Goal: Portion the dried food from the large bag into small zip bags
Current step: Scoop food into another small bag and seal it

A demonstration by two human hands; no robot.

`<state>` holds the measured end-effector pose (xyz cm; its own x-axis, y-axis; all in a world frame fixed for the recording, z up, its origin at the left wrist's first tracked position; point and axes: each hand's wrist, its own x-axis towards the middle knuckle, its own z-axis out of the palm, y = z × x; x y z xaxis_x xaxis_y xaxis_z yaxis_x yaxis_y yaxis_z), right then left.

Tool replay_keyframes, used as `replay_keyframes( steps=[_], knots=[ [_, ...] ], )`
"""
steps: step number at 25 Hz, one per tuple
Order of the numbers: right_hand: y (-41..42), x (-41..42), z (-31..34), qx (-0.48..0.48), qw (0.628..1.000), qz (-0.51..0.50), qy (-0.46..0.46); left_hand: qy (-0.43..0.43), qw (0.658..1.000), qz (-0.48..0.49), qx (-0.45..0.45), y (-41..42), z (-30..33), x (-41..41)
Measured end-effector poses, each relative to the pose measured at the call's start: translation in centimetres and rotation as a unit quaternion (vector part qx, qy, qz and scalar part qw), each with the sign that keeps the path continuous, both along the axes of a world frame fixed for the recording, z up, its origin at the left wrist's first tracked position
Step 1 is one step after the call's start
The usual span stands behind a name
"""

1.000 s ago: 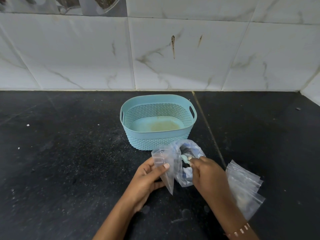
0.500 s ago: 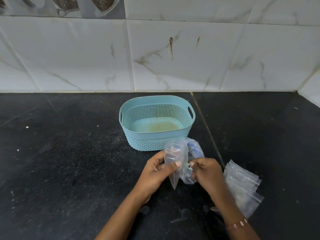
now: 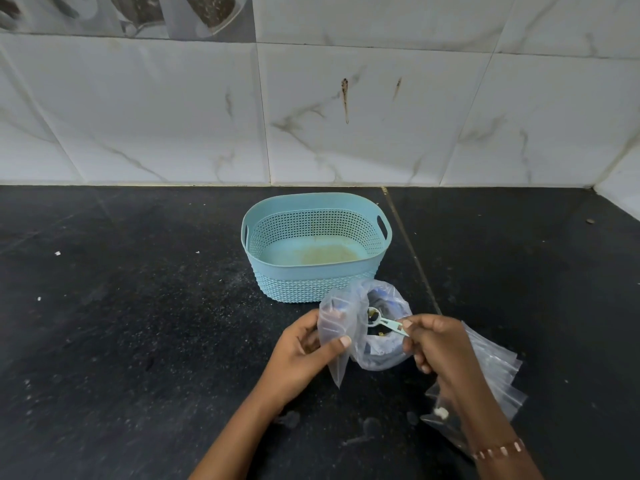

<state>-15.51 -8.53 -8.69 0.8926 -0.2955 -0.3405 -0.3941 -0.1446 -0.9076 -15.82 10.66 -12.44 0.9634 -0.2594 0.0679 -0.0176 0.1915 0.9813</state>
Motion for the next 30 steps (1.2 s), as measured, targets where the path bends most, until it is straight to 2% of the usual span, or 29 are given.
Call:
replay_keyframes(
  steps=[6,14,18,20,21,23,24,25,28,29,30],
  knots=[
    [-0.6,0.1,0.4,-0.007,1.0,-0.007,-0.025,-0.031,0.998,0.032,0.042,0.2,-0.5,0.3],
    [-0.1,-0.6,2.3,0.001,0.997,-0.01,-0.073,-0.02,0.998,0.036,0.042,0.2,-0.5,1.1],
    [1.0,-1.6,3.2,-0.07,0.985,0.008,-0.155,-0.017,0.999,0.034,0.039,0.4,-0.8,0.9],
    [2.2,-2.1,2.9,-0.158,0.956,0.05,-0.241,-0.018,0.999,0.028,0.038,0.5,-1.0,0.8],
    [2.8,-2.3,2.4,-0.245,0.92,0.078,-0.297,-0.02,0.999,0.027,0.037,0.5,-1.1,0.7],
    [3.3,-2.5,1.2,-0.412,0.817,0.137,-0.379,-0.024,0.999,0.025,0.033,0.5,-1.2,0.6],
    [3.3,-2.5,0.6,-0.459,0.772,0.148,-0.413,-0.024,0.999,0.026,0.031,0.5,-1.3,0.6],
    [3.2,-2.6,0.3,-0.48,0.747,0.144,-0.438,-0.022,0.999,0.029,0.031,0.5,-1.3,0.5],
    [3.3,-2.5,0.5,-0.516,0.708,0.136,-0.462,-0.017,0.999,0.028,0.026,0.5,-1.4,0.6],
    [3.4,-2.5,0.4,-0.517,0.709,0.141,-0.457,-0.016,0.999,0.025,0.027,0.5,-1.5,0.6],
    [3.4,-2.5,0.4,-0.495,0.73,0.146,-0.448,-0.013,0.999,0.023,0.027,0.5,-1.6,0.6]
  ],
)
